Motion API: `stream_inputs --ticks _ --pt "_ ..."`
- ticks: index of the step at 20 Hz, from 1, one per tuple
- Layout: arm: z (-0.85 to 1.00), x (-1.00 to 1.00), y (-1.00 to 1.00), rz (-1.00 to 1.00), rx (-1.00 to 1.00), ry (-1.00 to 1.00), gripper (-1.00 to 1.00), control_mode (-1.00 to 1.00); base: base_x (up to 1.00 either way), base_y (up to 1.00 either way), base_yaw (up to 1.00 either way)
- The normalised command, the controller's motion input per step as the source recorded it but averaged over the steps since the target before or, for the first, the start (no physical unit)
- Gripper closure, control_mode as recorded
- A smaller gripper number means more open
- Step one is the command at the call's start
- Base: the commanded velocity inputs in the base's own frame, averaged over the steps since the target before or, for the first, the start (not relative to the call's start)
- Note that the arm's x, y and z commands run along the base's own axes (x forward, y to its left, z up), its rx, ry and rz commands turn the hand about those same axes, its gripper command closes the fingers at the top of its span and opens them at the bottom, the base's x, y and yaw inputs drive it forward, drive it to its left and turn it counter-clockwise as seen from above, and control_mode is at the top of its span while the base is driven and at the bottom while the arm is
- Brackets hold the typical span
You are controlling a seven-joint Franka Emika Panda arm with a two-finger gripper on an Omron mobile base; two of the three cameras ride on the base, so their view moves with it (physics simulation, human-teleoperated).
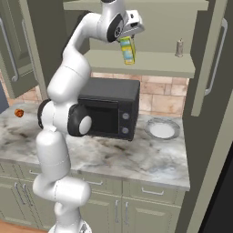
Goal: Pick the canned food and cereal from the counter and place them in the cabinets closest to them.
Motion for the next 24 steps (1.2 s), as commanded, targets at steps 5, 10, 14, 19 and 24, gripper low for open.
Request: stream_inputs --ticks 5,10,14,19,24 --pt "-0.1 0.61 0.04 -0.06 0.01 0.0 -1.0 -1.0 0.0 0.0 0.0" --pt "0.34 0.01 -0.1 -0.06 0.08 0.11 -1.0 -1.0 0.0 0.0 0.0" --pt "0.52 -0.5 -0.3 -0.01 0.11 0.13 -1.0 -1.0 0.0 0.0 0.0" --pt "0.32 -0.92 -0.37 0.0 0.09 0.03 -1.0 -1.0 0.0 0.0 0.0" --pt "-0.01 -1.0 -0.34 0.02 0.07 -0.07 -1.0 -1.0 0.0 0.0 0.0"
